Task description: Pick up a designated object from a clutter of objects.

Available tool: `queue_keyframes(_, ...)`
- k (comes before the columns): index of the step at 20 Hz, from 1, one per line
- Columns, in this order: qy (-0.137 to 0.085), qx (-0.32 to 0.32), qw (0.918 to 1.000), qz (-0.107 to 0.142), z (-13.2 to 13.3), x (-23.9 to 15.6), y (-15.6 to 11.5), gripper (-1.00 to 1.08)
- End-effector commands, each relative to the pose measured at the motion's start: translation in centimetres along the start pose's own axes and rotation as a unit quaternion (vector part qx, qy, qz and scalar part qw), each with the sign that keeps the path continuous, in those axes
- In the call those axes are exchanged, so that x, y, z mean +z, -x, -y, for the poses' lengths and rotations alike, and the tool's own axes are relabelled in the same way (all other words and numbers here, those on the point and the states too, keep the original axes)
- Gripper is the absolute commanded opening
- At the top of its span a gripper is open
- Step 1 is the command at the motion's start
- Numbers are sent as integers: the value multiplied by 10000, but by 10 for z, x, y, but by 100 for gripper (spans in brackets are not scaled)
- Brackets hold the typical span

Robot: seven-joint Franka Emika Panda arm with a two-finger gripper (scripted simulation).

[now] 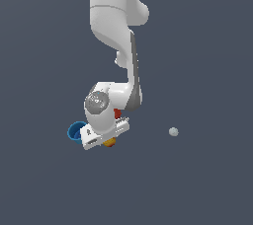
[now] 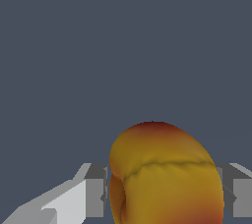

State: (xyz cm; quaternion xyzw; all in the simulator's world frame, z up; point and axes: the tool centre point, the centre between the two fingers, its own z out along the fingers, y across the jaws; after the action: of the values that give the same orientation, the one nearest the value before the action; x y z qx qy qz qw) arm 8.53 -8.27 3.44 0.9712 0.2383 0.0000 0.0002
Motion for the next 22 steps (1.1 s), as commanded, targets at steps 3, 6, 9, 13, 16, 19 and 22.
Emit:
queue_keyframes(3, -2, -5, 10000, 0, 1, 1, 0, -100)
queue_keyframes(6, -2, -5, 10000, 0, 1, 1, 0, -100)
queue_keyframes(9, 0, -2, 10000, -1, 1, -1, 0, -100)
queue_keyframes(13, 0, -2, 10000, -1, 6, -6, 1, -100)
queue_keyframes(16, 0, -2, 10000, -1, 13, -14, 3, -100)
queue_keyframes(19, 0, -2, 10000, -1, 23, -25, 5, -100)
queue_keyframes(22, 0, -2, 10000, -1, 36, -40, 8, -100)
